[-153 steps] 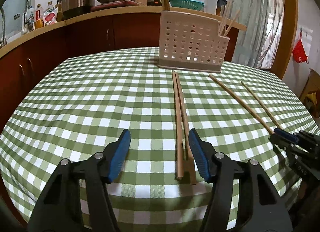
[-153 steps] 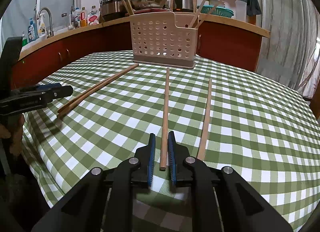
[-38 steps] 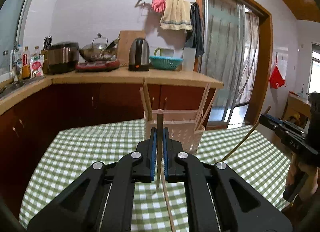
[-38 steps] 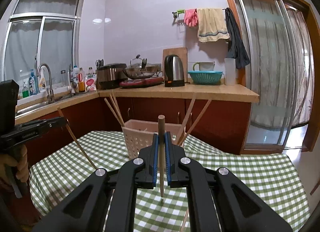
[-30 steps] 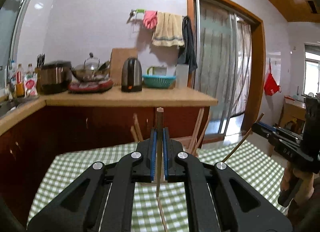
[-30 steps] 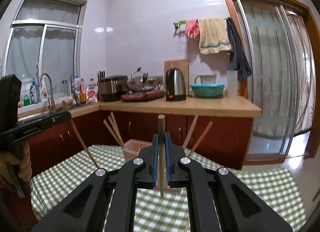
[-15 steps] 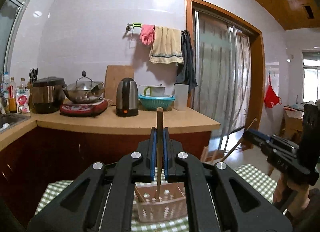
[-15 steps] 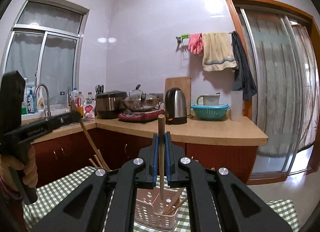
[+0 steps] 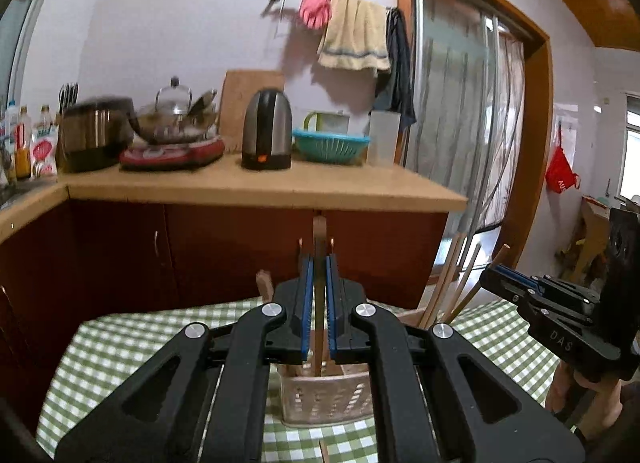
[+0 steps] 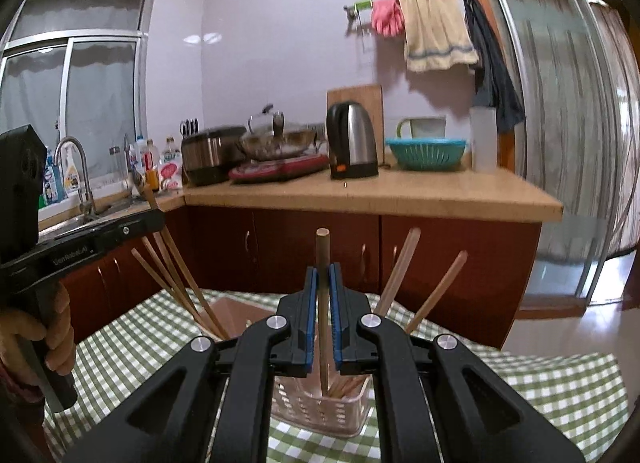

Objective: Organize utensils
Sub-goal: 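Lower the chopsticks into the caddy and open both tools, then move both tools to the last chopsticks and close each on one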

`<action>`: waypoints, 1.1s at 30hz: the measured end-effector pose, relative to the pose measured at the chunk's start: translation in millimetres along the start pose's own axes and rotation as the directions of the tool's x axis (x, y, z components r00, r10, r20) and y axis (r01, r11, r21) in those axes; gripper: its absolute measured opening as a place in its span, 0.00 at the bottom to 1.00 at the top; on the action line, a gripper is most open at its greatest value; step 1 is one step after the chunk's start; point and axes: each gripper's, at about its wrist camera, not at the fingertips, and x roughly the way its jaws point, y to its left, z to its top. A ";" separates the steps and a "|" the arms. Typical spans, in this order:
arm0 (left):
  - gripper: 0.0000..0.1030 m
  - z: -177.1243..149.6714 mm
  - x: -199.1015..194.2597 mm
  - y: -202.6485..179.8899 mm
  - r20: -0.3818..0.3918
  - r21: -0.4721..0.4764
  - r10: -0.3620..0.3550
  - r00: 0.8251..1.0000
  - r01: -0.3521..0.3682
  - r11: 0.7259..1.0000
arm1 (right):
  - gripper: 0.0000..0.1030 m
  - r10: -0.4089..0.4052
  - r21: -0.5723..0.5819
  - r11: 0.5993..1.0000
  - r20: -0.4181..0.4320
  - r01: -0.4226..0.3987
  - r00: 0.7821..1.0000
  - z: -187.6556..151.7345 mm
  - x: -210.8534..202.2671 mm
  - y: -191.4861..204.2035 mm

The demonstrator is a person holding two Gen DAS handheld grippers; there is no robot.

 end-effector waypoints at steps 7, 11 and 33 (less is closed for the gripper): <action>0.41 -8.8 -4.3 1.7 -0.011 0.003 0.010 1.000 -0.010 1.000 | 0.45 -0.025 0.014 1.000 0.019 0.025 0.999 -2.1 -4.1 -1.6; 0.56 -9.2 -16.0 -1.9 0.007 0.010 0.012 1.000 -0.012 1.000 | 0.59 -0.051 -0.012 0.999 0.050 0.052 0.997 2.3 -18.4 2.9; 0.65 -116.6 -90.9 -22.7 -0.123 -0.035 0.067 0.990 -0.072 0.997 | 0.60 -0.159 -0.005 0.987 -0.101 0.159 0.982 -105.4 -114.8 7.9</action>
